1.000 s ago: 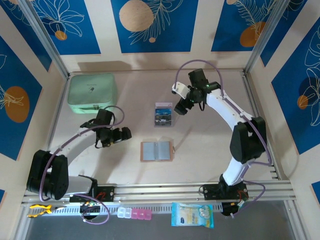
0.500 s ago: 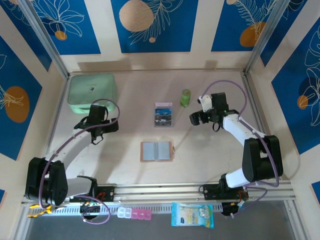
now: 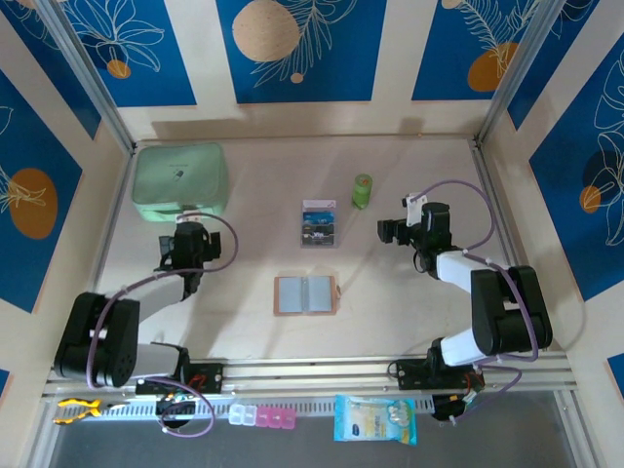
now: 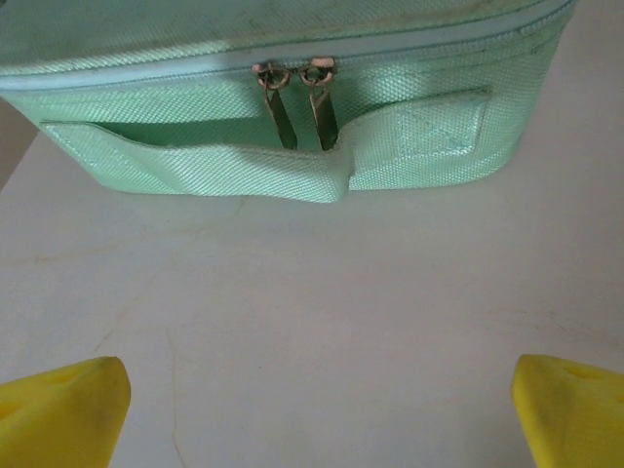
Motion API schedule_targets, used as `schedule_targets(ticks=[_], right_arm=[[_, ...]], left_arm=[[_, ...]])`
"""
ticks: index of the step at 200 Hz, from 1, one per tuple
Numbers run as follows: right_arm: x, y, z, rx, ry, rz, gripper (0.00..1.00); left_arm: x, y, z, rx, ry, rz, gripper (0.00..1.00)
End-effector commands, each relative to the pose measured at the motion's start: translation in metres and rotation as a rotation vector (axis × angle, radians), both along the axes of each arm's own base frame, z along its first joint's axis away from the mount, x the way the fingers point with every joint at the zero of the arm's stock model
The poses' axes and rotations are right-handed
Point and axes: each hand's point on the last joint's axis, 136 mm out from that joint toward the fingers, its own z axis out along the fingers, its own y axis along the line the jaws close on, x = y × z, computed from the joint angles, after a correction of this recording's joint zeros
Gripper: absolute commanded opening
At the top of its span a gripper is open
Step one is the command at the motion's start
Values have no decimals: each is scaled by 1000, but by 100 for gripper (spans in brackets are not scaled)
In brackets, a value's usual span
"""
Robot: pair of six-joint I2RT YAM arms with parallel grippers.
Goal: Take the credit cards out of the card holder
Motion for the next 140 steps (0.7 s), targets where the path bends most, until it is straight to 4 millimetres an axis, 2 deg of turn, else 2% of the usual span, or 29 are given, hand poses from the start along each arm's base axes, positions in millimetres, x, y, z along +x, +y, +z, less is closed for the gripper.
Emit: schedule_targets(ticks=[1,21,41,52,74,108,140], right_arm=[[16,-8,16,20,-120,-49,99],[15,-12,16,39,-136,-61,99],[13,-15,14,67,-133,-60,99],[13,-16,13,81,-133,-55,99],[11,-16,12,106,-140,-44,99],[7,-18,7,109,-166,-47,99],[7,-18,7,112,-167,-46,99]], left_arm=[[26,4,36,18,-212,-4,100],[34,-2,40,13,-275,-50,100],[38,-2,27,1,-260,-63,99],[40,-8,24,-10,-239,-101,100],[45,-14,21,-24,-224,-138,99],[41,-13,15,-45,-278,-162,99],[41,-18,12,-57,-251,-187,100]])
